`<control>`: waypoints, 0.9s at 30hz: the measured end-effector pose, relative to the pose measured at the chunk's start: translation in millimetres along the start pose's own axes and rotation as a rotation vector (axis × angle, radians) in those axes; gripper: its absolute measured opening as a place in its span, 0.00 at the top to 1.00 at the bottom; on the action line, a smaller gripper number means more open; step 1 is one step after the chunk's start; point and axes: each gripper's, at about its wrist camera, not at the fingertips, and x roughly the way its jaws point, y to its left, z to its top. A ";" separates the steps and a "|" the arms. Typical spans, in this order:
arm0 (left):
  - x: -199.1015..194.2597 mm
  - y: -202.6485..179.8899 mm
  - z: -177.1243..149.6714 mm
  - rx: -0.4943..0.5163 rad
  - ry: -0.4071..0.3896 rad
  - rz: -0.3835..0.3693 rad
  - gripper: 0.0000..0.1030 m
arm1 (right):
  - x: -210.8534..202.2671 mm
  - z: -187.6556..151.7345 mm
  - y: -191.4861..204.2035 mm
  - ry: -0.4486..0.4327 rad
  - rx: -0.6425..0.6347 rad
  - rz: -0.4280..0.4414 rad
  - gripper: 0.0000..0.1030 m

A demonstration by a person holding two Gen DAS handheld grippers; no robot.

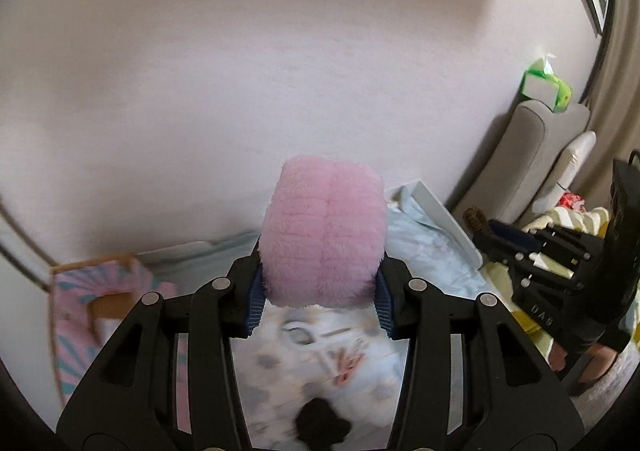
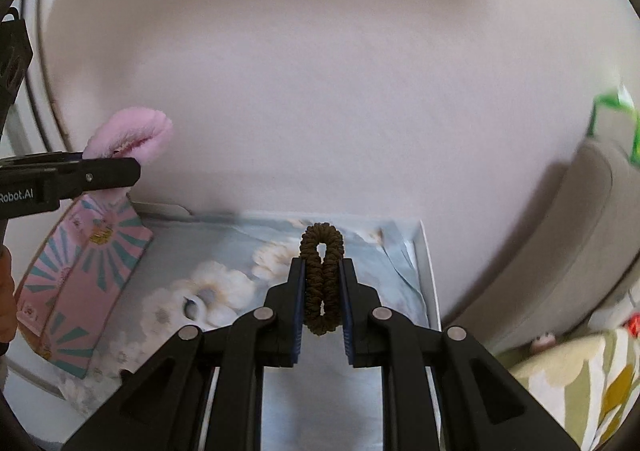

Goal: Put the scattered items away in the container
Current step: 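Carry both hair ties into the cardboard box and open both tools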

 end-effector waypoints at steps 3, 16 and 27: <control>-18.6 17.0 -2.8 -0.033 -0.017 0.031 0.60 | -5.8 13.4 20.9 -0.024 -0.039 0.023 0.85; -107.0 126.6 -60.0 -0.219 -0.037 0.241 0.59 | 3.3 51.9 154.3 -0.063 -0.260 0.248 0.85; -114.2 182.6 -147.8 -0.378 0.092 0.348 0.59 | 41.7 39.1 270.6 0.067 -0.377 0.504 0.85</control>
